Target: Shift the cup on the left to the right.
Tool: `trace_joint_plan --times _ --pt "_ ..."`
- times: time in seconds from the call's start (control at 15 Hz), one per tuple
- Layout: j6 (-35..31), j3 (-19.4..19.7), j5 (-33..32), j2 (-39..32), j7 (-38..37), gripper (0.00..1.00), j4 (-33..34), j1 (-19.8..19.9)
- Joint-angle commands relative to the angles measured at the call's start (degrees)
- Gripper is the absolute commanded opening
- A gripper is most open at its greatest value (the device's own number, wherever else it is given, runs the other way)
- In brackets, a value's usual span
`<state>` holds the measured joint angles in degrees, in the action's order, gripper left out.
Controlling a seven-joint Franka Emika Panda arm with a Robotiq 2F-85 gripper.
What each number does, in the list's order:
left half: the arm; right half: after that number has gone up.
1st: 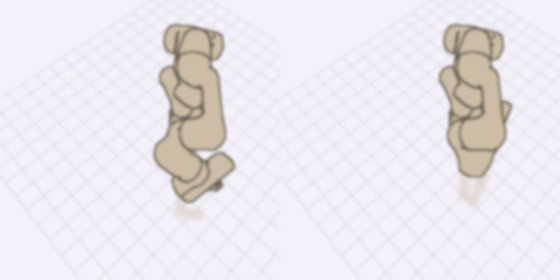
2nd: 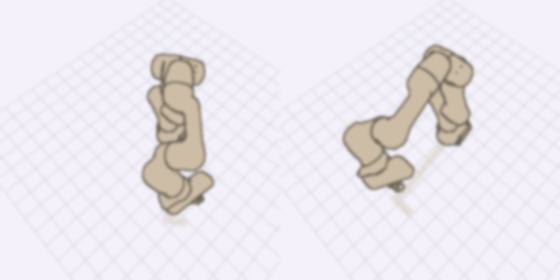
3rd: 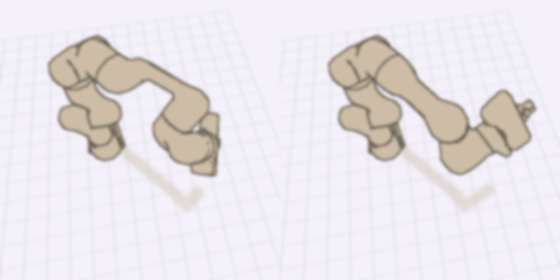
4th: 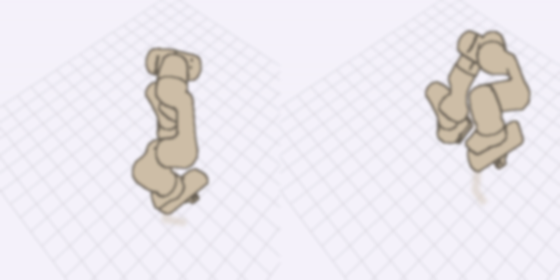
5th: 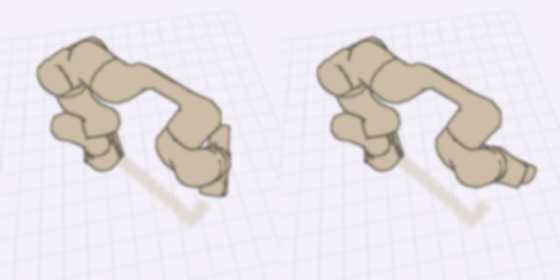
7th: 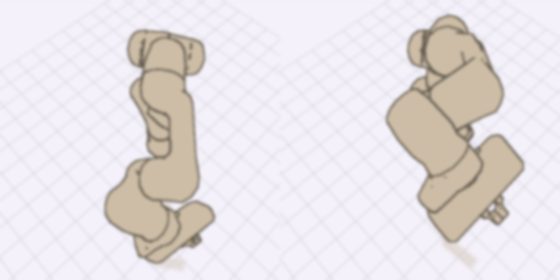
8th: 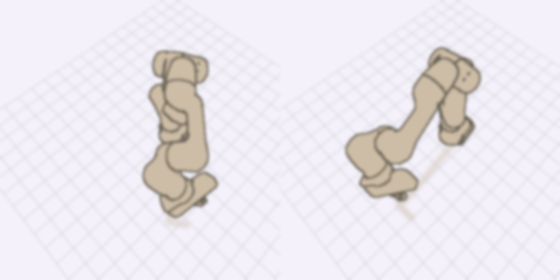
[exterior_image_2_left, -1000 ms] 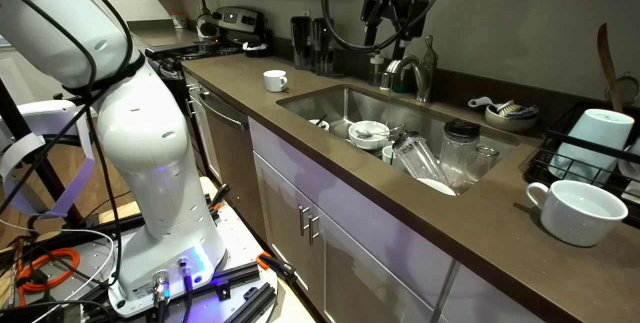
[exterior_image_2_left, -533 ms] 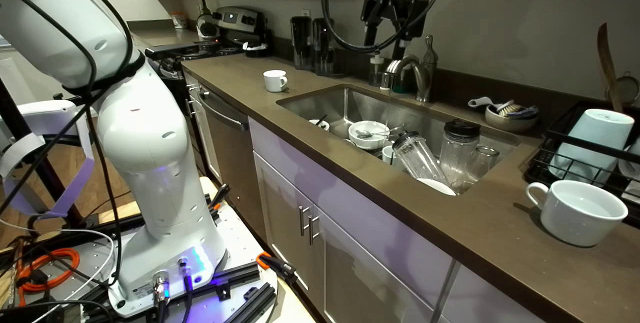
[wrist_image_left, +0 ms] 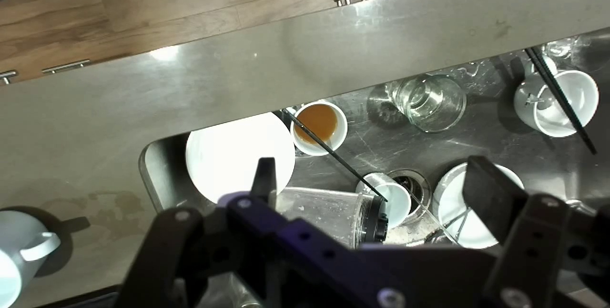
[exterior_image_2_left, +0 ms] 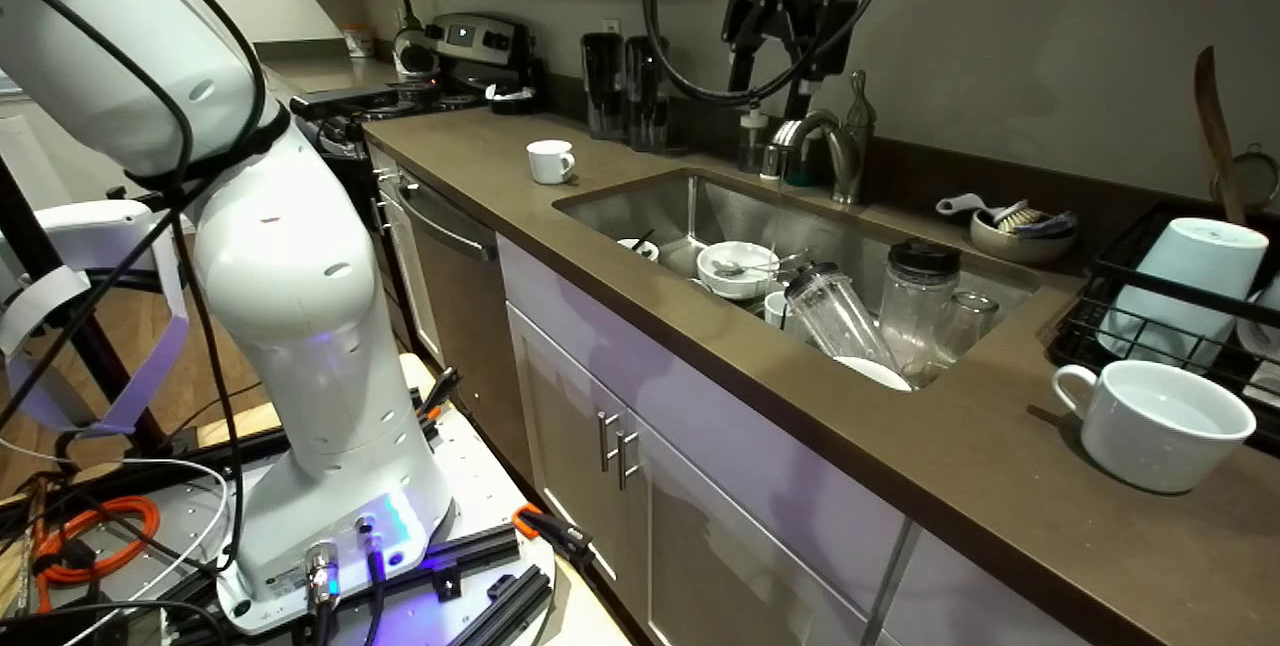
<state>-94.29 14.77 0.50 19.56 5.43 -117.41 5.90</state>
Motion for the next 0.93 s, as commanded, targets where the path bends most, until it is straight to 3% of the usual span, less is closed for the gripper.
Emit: trace_joint_plan --times 0.0,0.33,0.87 --pt "-0.3 -1.7 0.0 0.0 0.6 1.0 -0.4 1.0" --pt "-3.1 -5.5 -2.0 1.9 2.9 1.0 -3.5 -0.9" --pt "-10.2 -9.4 1.5 2.6 16.0 1.0 -10.3 -8.2"
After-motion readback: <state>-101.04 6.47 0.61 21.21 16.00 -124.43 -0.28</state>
